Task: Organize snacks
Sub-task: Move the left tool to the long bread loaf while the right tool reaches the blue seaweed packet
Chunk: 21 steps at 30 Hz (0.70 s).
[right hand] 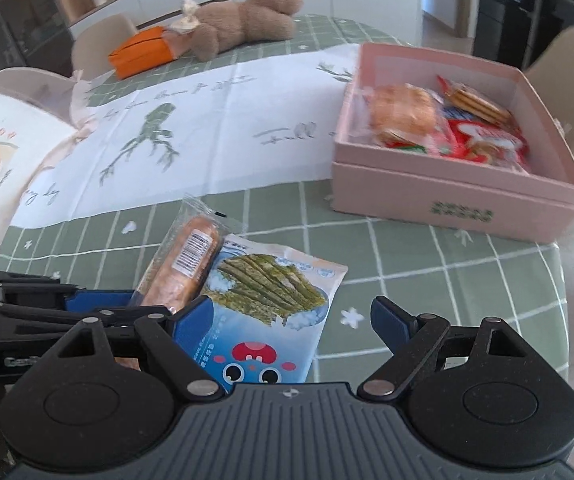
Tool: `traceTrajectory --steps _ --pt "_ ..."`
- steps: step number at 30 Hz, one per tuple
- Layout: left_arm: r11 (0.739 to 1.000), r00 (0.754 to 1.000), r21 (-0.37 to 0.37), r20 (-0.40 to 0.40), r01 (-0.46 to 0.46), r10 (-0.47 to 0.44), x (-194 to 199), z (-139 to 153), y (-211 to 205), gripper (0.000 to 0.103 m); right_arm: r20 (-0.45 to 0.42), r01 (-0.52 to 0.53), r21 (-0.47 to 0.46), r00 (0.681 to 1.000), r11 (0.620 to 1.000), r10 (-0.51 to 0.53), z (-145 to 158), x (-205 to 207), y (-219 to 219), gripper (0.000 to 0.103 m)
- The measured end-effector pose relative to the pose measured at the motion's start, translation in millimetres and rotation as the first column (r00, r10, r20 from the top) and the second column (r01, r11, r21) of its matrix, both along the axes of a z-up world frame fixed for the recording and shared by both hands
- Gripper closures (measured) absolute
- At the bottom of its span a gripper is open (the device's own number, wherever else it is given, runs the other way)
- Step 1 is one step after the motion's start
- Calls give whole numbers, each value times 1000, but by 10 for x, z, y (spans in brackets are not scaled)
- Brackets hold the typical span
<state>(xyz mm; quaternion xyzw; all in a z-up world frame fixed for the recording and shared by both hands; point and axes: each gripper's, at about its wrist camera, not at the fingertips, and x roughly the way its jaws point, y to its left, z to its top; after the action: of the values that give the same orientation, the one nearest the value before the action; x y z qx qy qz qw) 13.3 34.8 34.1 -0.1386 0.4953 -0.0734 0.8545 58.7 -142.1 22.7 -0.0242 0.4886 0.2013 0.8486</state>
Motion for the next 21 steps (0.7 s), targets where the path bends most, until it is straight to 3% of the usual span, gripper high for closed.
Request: traceTrajectory --steps 4,8,15,18,21 --pt "998 1000 64 30 -4 2 -26 122 -22 70 -9 23 -30 1000 999 -23 -76 -30 -73 16" --pt "999 998 46 66 14 -17 -25 243 -49 70 12 47 -105 999 993 -46 -175 -98 -152 16" --pt "994 998 102 61 -33 27 -15 222 35 70 9 68 -26 998 997 -68 -48 -159 -283 16" --pt "992 997 112 61 -52 46 -32 225 99 70 -18 45 7 999 999 -45 -60 -132 -125 16" --pt "991 996 120 71 -63 55 -63 243 122 70 -25 0 -19 1000 1000 -1 -150 -107 155 16"
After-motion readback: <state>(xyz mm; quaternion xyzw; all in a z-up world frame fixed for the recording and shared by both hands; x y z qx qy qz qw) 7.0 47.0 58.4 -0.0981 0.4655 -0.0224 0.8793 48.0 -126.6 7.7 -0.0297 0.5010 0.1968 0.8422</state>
